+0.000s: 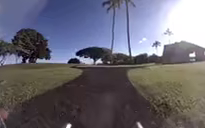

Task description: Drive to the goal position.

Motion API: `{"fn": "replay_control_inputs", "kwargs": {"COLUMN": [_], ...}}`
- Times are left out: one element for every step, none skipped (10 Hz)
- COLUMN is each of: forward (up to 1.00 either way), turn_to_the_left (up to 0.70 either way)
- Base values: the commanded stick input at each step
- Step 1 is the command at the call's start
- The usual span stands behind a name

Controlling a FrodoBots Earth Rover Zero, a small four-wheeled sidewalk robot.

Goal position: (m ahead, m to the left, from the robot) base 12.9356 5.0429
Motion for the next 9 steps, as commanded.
{"fn": "replay_control_inputs", "kwargs": {"forward": [0.70, 0.70, 0.70, 0.70, 0.70, 0.70, 0.70, 0.70, 0.70], "turn_to_the_left": [0.00, 0.00, 0.00, 0.12, 0.14, 0.07, 0.00, 0.00, 0.00]}}
